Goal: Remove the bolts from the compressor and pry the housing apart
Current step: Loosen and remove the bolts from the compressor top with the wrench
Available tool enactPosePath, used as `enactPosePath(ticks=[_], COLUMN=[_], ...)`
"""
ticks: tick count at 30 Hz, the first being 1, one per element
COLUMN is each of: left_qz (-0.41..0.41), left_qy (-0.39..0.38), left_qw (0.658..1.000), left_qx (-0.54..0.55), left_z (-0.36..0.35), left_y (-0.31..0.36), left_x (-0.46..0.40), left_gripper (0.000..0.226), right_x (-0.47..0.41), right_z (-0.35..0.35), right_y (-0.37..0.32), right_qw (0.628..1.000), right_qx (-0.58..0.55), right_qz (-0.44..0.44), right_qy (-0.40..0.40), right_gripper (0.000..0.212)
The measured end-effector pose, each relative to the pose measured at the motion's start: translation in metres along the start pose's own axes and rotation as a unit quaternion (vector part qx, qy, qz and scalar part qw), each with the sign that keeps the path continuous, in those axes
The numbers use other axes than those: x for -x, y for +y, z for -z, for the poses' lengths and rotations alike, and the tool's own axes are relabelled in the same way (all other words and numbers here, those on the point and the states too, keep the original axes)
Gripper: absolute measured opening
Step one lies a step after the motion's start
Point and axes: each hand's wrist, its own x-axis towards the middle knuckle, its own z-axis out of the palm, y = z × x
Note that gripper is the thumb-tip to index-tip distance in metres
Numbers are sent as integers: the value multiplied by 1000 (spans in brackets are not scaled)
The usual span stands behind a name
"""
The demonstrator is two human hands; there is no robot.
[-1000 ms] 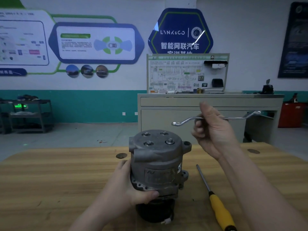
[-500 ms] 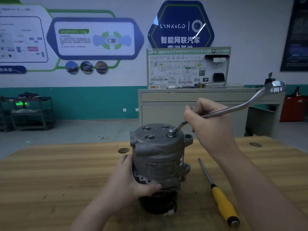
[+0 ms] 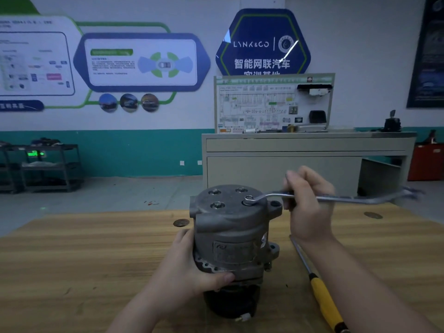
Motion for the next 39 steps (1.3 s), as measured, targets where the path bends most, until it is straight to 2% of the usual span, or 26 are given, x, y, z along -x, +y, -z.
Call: enactPosePath(ticks=[2,4,5,7,9,12,16,18,21,26,28,31,33,35,37,39], left_qz=[-8,-20,-25,-27,-23,-7,10,15,17,21,18,15,11,7,4,4], left_qy=[-2,-5,-4,1,5,12,29,31,29,25,25,22,25,21,11,-2], left_qw=[1000,1000,1000,1000,1000,1000,998,997,996,996,996,996,996,996,997,999], left_qx=[13,16,17,10,1,-20,-58,-68,-83,-88,-89,-87,-87,-83,-71,-41], left_z=[1,0,0,0,-1,-2,-5,-6,-7,-7,-7,-7,-8,-8,-5,0], left_y=[1,2,2,2,1,0,-1,0,2,1,0,0,-1,-1,-2,-5], left_x=[-1,-1,-1,-1,-1,1,1,0,0,0,0,0,0,1,0,-1], left_gripper=[86,85,85,85,84,85,91,94,92,90,90,92,93,91,91,93], right_x=[-8,-18,-21,-24,-23,-22,-20,-18,-15,-11,-11,-9,-4,4,11,12], right_z=[4,6,7,8,4,-5,-2,2,1,-4,-8,-17,-24,-29,-28,-20], right_y=[11,17,16,12,6,-4,-8,-11,-15,-27,-36,-48,-50,-48,-45,-41], right_qw=[988,956,940,928,930,923,964,982,993,982,962,906,867,850,868,925], right_qx=[-40,-93,-118,-157,-199,-242,-113,-23,81,171,222,333,403,422,382,285], right_qz=[-147,-278,-318,-336,-310,-285,-205,-149,-54,65,137,222,262,292,293,219], right_qy=[-5,-14,-18,-22,5,88,124,112,61,-40,-85,-135,-134,-118,-120,-123], right_gripper=[40,39,38,42,46,40,45,49,42,41,44,41,45,43,44,44])
